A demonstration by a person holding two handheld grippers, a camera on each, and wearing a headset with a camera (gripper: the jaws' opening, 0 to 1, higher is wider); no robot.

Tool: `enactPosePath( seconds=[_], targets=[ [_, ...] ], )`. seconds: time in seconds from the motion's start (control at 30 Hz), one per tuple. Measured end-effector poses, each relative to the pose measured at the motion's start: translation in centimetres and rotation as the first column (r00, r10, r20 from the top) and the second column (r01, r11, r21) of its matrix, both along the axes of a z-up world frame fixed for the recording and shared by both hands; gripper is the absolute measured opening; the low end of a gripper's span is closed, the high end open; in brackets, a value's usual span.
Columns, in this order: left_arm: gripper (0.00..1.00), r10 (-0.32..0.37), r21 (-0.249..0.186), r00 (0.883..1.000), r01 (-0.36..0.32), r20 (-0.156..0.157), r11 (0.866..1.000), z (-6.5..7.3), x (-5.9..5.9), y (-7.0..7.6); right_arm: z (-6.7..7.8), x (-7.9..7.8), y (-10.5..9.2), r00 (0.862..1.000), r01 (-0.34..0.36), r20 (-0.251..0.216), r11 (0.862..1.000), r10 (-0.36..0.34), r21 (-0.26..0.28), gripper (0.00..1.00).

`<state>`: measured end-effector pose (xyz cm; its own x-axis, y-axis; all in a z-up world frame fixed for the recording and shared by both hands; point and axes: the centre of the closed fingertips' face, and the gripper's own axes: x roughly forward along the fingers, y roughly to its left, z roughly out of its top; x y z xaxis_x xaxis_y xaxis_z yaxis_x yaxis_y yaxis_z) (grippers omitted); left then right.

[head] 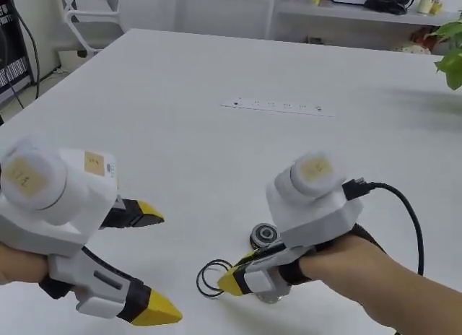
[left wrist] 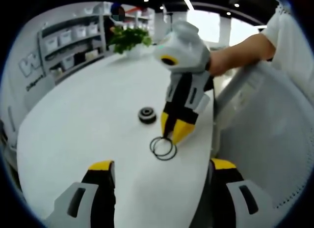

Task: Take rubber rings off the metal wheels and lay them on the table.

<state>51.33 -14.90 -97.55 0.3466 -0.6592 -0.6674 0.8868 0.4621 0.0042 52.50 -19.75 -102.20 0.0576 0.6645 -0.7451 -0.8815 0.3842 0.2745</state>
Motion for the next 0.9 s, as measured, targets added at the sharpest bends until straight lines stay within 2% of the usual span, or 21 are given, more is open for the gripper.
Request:
enactPosePath(
  seconds=[0.17,0.3,0.5,0.63,0.73,0.8,0.9],
  targets=[
    [0.79,0.002,-0.001,1.0,-0.002,-0.002,1.0,0.0,0.0,0.0,0.5,0.2,0.2,0.999,-0.022,0.025,1.0,0.021,0.014,0.18],
    [0.8,0.005,-0.027,1.0,-0.005,0.0,1.0,0.4,0.2,-0.3,1.2,0.7,0.1,0.999,-0.023,0.038,0.999,0.022,0.027,0.18],
    [0.8,0.005,-0.083,1.0,-0.005,0.006,0.997,1.5,0.3,-1.0,2.7,1.4,0.1,0.998,-0.018,0.058,0.998,0.014,0.067,0.2],
    [0.8,0.018,-0.149,0.999,-0.014,0.03,0.989,2.9,1.0,-1.6,4.0,1.9,0.4,0.997,-0.021,0.081,0.995,0.013,0.102,0.22],
    [0.79,0.036,-0.179,0.998,-0.027,0.048,0.983,3.8,1.6,-1.7,5.3,2.6,0.7,0.993,-0.026,0.117,0.989,0.009,0.144,0.22],
    [0.79,0.047,-0.202,0.997,-0.034,0.063,0.979,4.6,2.0,-1.8,5.8,2.8,0.7,0.986,-0.058,0.164,0.985,0.032,0.161,0.22],
    [0.79,0.047,-0.239,0.996,-0.026,0.081,0.971,5.8,2.6,-2.3,6.3,3.0,0.3,0.975,-0.088,0.216,0.984,0.052,0.157,0.22]
  ],
)
